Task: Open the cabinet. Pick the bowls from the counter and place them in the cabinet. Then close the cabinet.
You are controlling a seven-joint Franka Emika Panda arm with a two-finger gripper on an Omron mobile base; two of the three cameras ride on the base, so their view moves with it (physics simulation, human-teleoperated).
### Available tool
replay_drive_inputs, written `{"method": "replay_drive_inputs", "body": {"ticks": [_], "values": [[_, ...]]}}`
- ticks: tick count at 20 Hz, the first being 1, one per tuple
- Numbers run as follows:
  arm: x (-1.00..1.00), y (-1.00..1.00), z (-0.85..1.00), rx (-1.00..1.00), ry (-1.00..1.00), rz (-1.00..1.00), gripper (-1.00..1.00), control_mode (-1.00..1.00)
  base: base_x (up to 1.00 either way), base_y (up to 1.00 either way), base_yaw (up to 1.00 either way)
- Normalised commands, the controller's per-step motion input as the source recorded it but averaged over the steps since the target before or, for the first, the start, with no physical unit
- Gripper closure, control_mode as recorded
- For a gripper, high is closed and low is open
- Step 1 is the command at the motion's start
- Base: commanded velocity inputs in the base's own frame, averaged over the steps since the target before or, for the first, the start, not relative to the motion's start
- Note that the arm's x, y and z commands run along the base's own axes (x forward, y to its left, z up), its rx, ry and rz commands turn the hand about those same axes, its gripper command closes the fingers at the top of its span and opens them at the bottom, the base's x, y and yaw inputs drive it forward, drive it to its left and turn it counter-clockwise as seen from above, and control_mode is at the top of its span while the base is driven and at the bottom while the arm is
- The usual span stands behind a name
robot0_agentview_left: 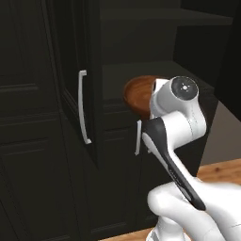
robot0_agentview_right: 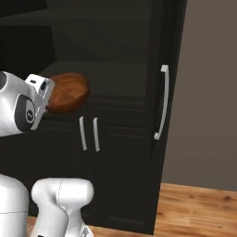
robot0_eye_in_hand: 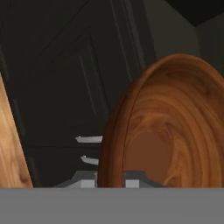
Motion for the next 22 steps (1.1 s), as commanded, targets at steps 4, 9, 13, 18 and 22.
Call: {"method": "replay_drive_inputs", "body": {"ticks": [4,9,13,18,22], "values": [[0.0,0.07,0.25,-0.08,-0.03,0.02,1.0,-1.0,0.0,0.0,0.0],[0.5,-0.19,0.06,0.07,0.0,0.01,1.0,-1.0,0.0,0.0,0.0],[0.72,-0.38,0.19,0.16,-0.07,0.07,1.0,-1.0,0.0,0.0,0.0],[0.55,-0.16,0.03,0.14,-0.13,0.06,1.0,-1.0,0.0,0.0,0.0],[0.52,0.27,0.0,0.02,-0.03,0.0,1.0,-1.0,0.0,0.0,0.0]]}}
